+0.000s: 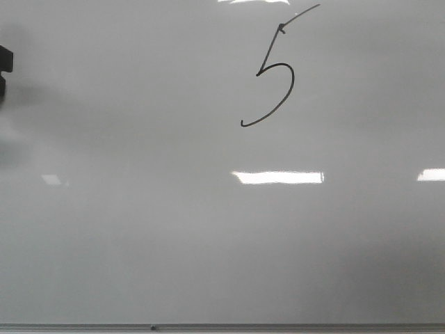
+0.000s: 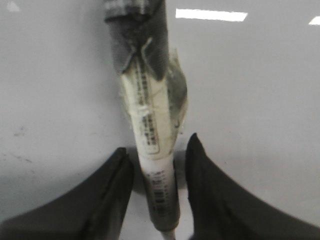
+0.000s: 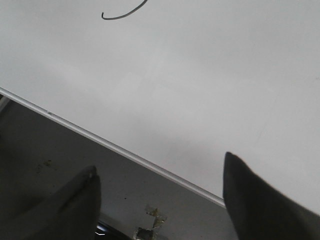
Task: Write number 5 on whiteboard
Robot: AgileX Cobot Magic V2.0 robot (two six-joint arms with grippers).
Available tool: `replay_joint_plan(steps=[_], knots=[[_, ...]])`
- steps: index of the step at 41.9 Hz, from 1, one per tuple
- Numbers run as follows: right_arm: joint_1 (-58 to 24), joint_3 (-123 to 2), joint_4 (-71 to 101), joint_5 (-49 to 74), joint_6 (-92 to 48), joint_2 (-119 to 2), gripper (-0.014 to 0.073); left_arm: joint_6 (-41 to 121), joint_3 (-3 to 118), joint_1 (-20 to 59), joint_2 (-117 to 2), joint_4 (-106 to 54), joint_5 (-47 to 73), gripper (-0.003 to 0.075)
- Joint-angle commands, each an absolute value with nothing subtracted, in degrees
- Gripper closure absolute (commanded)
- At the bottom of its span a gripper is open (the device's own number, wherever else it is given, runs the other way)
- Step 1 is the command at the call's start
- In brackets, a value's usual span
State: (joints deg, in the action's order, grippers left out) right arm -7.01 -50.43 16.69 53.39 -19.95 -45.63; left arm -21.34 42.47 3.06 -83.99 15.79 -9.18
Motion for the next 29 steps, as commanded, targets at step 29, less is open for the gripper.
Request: replay_joint_plan(steps=[29], knots=[[-6.6,-53.5,17.4,56.0,-21.1,-39.7,0.0057,-3.5,57.0,16.8,-56.4,11.2,45.4,0.0344]])
